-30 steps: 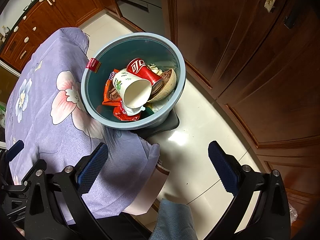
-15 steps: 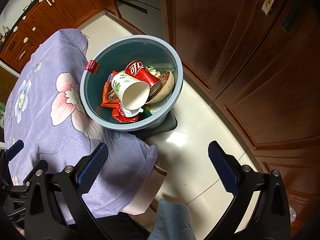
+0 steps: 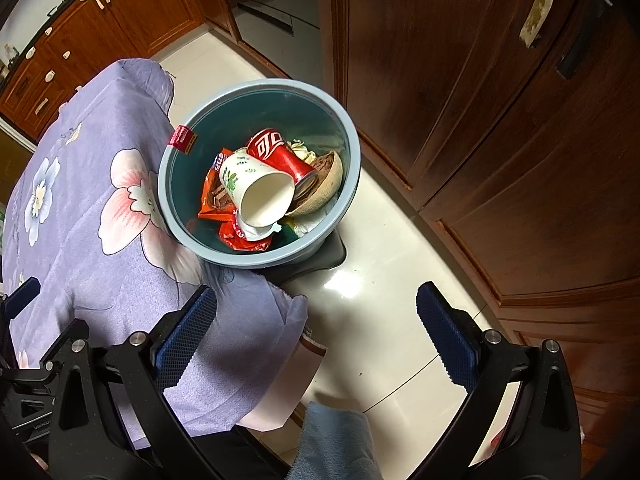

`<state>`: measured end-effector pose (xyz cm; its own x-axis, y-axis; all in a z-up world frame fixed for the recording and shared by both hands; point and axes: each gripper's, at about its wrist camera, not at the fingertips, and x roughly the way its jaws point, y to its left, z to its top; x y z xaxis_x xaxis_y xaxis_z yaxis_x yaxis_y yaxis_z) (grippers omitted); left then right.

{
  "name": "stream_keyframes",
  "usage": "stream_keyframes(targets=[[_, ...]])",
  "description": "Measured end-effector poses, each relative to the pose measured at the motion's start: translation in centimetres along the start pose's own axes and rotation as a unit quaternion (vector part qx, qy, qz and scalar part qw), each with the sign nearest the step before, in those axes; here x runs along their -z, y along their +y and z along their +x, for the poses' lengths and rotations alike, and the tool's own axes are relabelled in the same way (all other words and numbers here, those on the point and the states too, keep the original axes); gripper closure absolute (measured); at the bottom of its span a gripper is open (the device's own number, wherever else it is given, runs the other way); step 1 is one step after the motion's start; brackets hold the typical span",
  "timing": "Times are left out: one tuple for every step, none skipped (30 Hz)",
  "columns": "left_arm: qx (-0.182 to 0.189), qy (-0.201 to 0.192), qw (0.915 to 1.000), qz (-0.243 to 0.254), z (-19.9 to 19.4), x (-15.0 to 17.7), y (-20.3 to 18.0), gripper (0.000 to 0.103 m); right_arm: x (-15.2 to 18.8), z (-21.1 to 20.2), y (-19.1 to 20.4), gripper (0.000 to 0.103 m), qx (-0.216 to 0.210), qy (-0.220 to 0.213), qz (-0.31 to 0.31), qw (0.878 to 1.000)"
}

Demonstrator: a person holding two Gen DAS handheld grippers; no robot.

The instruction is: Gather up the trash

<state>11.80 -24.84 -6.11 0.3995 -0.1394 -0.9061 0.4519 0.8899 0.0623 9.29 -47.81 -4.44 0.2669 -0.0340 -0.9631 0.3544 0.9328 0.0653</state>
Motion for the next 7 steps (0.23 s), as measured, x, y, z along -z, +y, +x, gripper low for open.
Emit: stream_keyframes(targets=[[0.000, 0.001, 1.0000, 0.000, -0.10, 0.03, 0.08, 0.004, -0.05, -0.10, -0.09, 0.007, 0.001, -0.001, 0.001, 1.000], [0.000, 0.002, 1.0000, -0.003, -0.14, 0.03, 0.17, 0.004, -0.10, -0.14, -0.12, 0.007, 0.002, -0.001, 0.003, 1.000], [0.001, 0.003, 1.0000, -0.004, -0.15, 0.04, 0.24, 0.004, -0.14, -0.17, -0.17, 0.007, 0.003, -0.001, 0.004, 1.000], [0.003, 0.003, 1.0000, -0.004, -0.13, 0.05, 0.32, 0.004, -0.16, -0.26, -0.27, 0.007, 0.006, -0.002, 0.005, 1.000], [0.004, 0.005, 1.0000, -0.005, -0.10, 0.05, 0.34, 0.004, -0.15, -0.32, -0.26, 0.007, 0.007, -0.002, 0.005, 1.000], [0.005, 0.006, 1.0000, -0.006, -0.07, 0.07, 0.38, 0.004, -0.15, -0.40, -0.28, 0.007, 0.009, -0.003, 0.005, 1.000], [0.005, 0.006, 0.9999, -0.007, -0.05, 0.08, 0.43, 0.004, -0.13, -0.43, -0.23, 0.007, 0.009, -0.003, 0.005, 1.000]])
